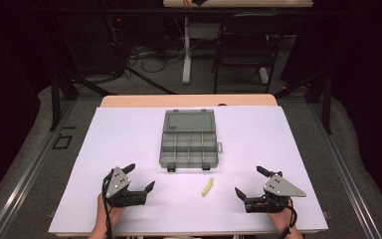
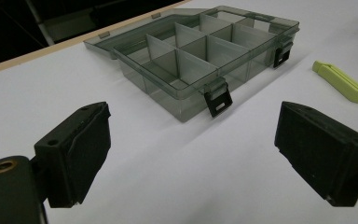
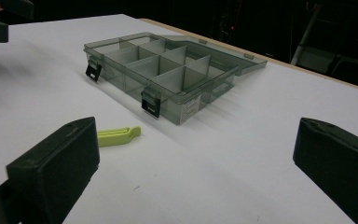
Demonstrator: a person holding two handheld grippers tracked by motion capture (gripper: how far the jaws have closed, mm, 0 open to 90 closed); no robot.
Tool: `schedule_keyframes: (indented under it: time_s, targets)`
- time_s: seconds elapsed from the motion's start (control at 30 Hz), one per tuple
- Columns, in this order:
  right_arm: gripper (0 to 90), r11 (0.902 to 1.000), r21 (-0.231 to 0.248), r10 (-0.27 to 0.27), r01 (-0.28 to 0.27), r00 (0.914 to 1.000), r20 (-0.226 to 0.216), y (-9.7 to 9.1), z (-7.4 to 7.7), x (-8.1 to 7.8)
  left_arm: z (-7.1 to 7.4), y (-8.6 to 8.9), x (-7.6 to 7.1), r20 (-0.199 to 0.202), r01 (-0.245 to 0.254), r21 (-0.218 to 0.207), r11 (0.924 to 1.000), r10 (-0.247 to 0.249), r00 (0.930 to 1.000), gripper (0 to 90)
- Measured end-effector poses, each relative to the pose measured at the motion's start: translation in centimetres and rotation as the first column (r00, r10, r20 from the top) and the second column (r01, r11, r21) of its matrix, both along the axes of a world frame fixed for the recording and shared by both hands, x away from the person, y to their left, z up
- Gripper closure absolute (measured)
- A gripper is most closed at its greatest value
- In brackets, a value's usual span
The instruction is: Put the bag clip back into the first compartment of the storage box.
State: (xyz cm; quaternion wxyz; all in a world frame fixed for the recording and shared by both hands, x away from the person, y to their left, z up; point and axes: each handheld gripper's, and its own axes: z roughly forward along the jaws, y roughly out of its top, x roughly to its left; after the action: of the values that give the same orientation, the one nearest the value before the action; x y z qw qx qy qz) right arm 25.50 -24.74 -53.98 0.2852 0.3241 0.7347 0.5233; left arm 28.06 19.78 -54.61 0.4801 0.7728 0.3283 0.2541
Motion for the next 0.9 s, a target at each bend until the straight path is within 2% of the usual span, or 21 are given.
schedule_keyframes:
  time_s: [0.23, 0.3, 0.33, 0.43, 0.6, 0.7, 0.9]
  targets:
    - [0.0, 0.9999, -0.009, 0.011, -0.011, 0.9999, -0.008, 0.8, 0.1, 0.1, 0.1, -0.7, 0.5, -0.007, 0.016, 0.018, 0.9997, -0.015, 0.9999, 10.6]
    - [0.0, 0.9996, -0.020, 0.019, -0.019, 0.9997, -0.017, 1.0, -0.1, 0.0, 0.2, -0.9, 0.6, -0.020, 0.017, 0.021, 0.9996, -0.017, 0.9997, 10.6]
    - [0.0, 0.9992, -0.033, 0.022, -0.023, 0.9997, -0.010, 1.0, -0.2, 0.0, 0.3, -1.0, 0.5, -0.023, 0.022, 0.026, 0.9994, -0.021, 0.9995, 10.6]
    - [0.0, 0.9989, -0.029, 0.037, -0.037, 0.9993, -0.008, 1.1, -0.2, -0.1, 0.3, -1.7, 0.5, -0.042, 0.033, 0.030, 0.9990, -0.031, 0.9986, 10.6]
    - [0.0, 0.9981, -0.029, 0.056, -0.055, 0.9982, 0.022, 1.0, 0.1, -0.6, 0.6, -2.9, 0.6, -0.070, 0.052, 0.048, 0.9975, -0.049, 0.9964, 10.6]
    - [0.0, 0.9985, -0.025, 0.049, -0.049, 0.9987, 0.012, 0.6, 0.1, -0.5, 1.1, -3.5, 0.7, -0.075, 0.044, 0.055, 0.9975, -0.040, 0.9964, 10.6]
    - [0.0, 0.9991, -0.012, 0.041, -0.041, 0.9992, -0.005, 0.4, 0.0, -0.1, 1.6, -4.2, 1.1, -0.118, 0.022, 0.066, 0.9976, -0.014, 0.9929, 10.7]
